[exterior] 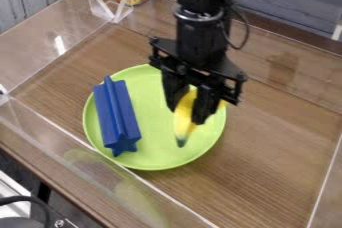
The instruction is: Remove the banana from inside the green plate and put it on the table
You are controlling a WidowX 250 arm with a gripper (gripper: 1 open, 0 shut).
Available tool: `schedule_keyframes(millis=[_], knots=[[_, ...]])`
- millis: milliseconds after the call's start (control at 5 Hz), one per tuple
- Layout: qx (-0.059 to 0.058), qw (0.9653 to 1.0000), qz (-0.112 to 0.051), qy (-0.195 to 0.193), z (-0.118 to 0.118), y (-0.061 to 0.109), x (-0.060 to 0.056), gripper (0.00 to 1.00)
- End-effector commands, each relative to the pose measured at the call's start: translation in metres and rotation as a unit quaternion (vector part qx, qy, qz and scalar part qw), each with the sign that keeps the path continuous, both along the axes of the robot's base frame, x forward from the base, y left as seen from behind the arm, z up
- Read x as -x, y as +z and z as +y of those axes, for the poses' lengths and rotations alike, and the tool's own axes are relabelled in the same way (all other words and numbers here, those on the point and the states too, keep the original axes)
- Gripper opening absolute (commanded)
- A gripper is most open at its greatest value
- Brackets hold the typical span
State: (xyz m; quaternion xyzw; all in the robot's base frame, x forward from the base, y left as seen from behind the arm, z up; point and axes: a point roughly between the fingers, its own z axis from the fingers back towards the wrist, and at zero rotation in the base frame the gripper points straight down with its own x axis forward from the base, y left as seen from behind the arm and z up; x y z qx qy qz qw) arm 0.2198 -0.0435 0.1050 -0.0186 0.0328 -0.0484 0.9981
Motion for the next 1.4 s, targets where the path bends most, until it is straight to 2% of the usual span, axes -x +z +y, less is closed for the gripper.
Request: schedule_keyframes(millis=[0,200,400,600,800,1200], knots=[[0.009,0.9994,-0.035,0.002,-0.029,0.017,-0.009,0.00],[0.011,0.9993,-0.036,0.007,-0.054,-0.002,-0.012,0.00],[0.013,0.9989,-0.039,0.022,-0.063,-0.024,-0.009,0.00],[0.011,0.9983,-0.049,0.030,-0.065,-0.014,-0.016,0.00],[0.016,0.9979,-0.055,0.030,-0.070,-0.013,-0.021,0.00],[0.023,0.9949,-0.066,0.073,-0.068,-0.012,-0.035,0.00]])
